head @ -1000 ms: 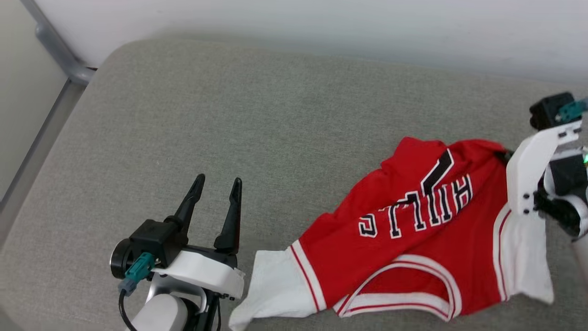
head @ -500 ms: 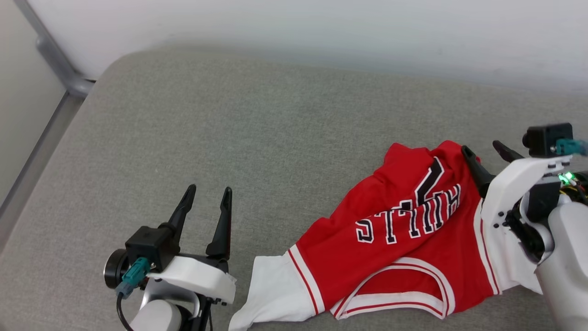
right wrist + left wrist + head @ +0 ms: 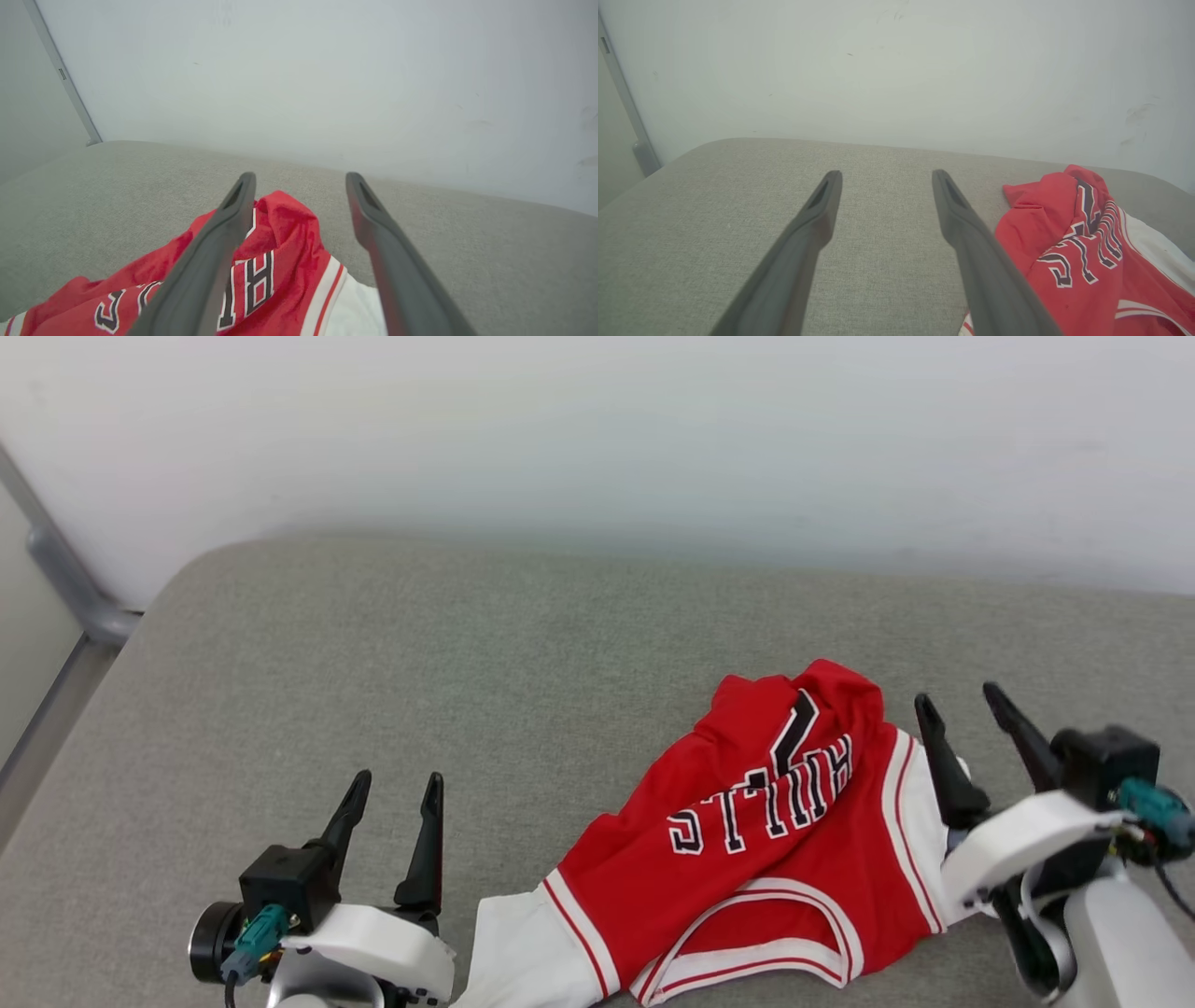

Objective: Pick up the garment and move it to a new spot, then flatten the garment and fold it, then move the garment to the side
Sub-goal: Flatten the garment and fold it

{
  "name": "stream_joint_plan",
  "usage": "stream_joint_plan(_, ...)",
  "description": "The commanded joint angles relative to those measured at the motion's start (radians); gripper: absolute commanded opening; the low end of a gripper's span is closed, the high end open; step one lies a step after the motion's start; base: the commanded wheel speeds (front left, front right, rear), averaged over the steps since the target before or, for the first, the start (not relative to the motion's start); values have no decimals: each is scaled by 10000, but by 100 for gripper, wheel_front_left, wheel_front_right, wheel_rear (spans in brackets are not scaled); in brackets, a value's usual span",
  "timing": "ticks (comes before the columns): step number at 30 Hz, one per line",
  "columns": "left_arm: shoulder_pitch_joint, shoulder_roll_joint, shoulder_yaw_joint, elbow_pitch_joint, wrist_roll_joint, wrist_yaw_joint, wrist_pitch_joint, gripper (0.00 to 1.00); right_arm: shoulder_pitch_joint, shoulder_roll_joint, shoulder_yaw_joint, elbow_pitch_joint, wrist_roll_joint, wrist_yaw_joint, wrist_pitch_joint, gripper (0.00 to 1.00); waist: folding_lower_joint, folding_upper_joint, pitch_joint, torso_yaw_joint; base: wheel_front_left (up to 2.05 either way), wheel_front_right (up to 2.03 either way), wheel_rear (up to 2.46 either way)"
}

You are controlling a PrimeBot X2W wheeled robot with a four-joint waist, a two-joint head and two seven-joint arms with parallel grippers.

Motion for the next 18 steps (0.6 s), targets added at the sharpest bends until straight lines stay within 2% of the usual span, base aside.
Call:
stream_joint_plan(1, 198, 46, 34, -47, -29, 80, 4, 100, 519, 160, -168, -415, -132, -7, 50, 100, 1, 0, -260, -242, 0, 0, 0)
stream_joint_plan(14, 606, 247, 49, -105, -285, 224, 375, 100, 3584, 1187, -883, -3972, -728, -7, 1294, 100, 1, 0, -374, -694, 0, 0, 0)
stream_joint_plan(16, 729, 252, 29, -17, -589, 112, 871, 100, 3877, 1295, -984, -4345, -734, -7, 1498, 100, 1, 0, -369, -739, 0, 0, 0)
stream_joint_plan(18, 772, 328, -73, 46, -1129, -147, 1879, 100, 4102, 1384, -1082, -4622, -767, -7, 1663, 100, 1, 0, -373, -748, 0, 0, 0)
